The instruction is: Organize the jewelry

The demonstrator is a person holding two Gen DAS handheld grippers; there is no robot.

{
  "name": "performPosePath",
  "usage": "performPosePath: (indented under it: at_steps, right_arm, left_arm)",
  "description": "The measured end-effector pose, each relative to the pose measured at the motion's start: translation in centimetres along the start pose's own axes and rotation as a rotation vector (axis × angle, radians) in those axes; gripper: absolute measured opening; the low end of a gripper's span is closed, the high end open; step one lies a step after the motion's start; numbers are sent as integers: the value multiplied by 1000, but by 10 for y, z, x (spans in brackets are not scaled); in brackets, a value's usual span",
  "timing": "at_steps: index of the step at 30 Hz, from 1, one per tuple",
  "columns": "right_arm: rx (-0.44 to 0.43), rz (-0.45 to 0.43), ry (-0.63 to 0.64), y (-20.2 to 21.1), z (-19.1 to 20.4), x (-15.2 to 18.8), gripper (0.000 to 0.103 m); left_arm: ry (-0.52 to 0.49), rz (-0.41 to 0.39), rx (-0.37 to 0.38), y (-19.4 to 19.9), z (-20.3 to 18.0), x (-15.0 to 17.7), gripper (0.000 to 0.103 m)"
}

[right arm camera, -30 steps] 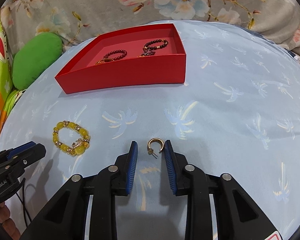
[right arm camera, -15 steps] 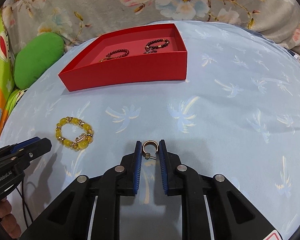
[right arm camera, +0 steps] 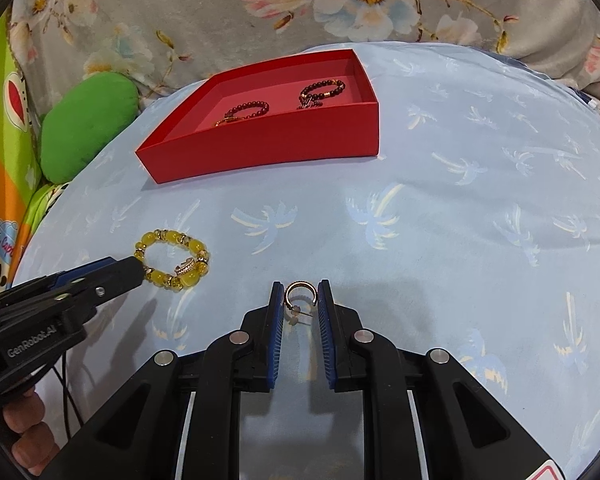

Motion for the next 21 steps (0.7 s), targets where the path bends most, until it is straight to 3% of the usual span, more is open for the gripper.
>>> performPosePath:
  at_steps: [11,14,19,21]
  right_arm:
    - [-10,-9,-17,3,-6,-2,16]
    - [-12,-8,-19,3,-6,-3,16]
    - [-17,-9,-19,4,-6,-3,16]
    - [-17,-9,-20,4,-6,-3,16]
  left_arm:
    - [-37,10,15,-16,-21,-7,33]
    - [-42,32,5,-25,-22,-4,23]
    - [-60,22,-13,-26,-22,-2,18]
    - [-50,35,8,-28,-22,0,9]
Point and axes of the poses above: each gripper's, at about its wrist camera, not at the fingertips, and y roughly against the way its jaws point, z to its left, x to its underside, the point moved 6 cm from there along -y, roughly the way its jaws point, and after that the axes turned 1 degree about -x, right-handed, at the moved point
